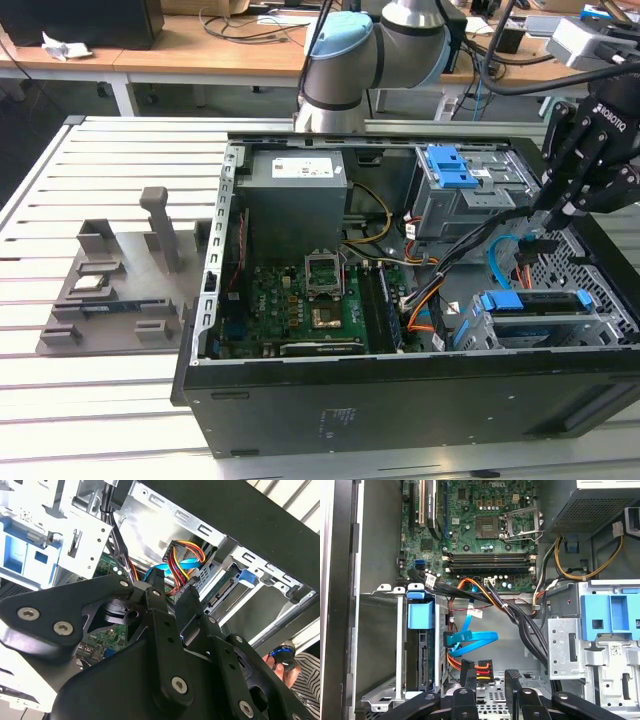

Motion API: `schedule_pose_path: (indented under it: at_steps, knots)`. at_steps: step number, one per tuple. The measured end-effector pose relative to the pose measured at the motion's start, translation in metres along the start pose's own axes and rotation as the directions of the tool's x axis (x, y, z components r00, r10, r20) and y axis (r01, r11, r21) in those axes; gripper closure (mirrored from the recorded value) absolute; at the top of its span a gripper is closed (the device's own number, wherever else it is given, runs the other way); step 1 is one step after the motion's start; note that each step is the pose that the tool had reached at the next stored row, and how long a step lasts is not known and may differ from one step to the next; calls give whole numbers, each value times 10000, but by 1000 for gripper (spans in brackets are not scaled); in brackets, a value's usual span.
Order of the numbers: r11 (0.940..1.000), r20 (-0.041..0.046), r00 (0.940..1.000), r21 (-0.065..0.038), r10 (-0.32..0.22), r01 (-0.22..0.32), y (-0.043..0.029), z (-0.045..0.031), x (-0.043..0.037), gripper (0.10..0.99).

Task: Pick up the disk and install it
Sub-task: 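Insert the first disk wire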

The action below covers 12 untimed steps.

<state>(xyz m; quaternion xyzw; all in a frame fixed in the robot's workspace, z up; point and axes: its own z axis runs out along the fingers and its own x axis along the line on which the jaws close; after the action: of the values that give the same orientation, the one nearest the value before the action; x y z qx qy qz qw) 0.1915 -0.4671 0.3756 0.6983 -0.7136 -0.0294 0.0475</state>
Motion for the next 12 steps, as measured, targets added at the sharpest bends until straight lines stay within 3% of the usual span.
schedule_pose_path:
  at_steps: [12]
  knots:
    - [10000, -1, 10000, 0, 0, 0, -4, 33, -26, 725]
